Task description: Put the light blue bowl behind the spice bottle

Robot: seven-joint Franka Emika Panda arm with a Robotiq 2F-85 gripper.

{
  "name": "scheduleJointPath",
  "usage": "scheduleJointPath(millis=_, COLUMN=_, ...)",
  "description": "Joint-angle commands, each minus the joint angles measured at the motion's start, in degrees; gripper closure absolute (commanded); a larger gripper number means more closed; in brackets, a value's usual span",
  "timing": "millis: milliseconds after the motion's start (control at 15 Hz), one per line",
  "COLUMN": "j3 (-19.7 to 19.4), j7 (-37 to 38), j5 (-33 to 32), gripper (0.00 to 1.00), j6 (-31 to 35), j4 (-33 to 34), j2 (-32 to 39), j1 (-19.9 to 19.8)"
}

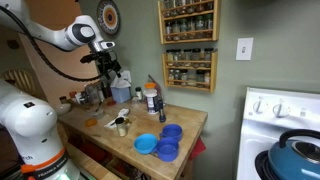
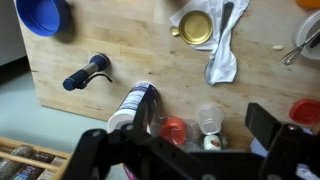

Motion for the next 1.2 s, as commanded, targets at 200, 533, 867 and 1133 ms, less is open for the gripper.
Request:
scheduleJointPath(millis=200, j3=-1.0, j7=0.6, j5=-0.7, gripper=0.00, j6=-0.2, j4=0.2, j2=0.2, j1=1.2)
scheduleJointPath(millis=533, j3=-0.5, j7=1.6, j5=-2.0, gripper=0.00, j6=0.6, j4=-0.1, j2=0.2, j1=0.4)
scheduleJointPath(millis=867, j3=-10.8, j7=-12.9, j5=-1.2, gripper=0.00, j6=-0.2, j4=-2.3, j2=-1.7, j1=0.1)
scheduleJointPath(millis=1133, j3=-22.0, j7=-26.0, j5=0.8, gripper=0.00, j6=0.1, j4=-4.3, j2=-2.6, j1=-1.8)
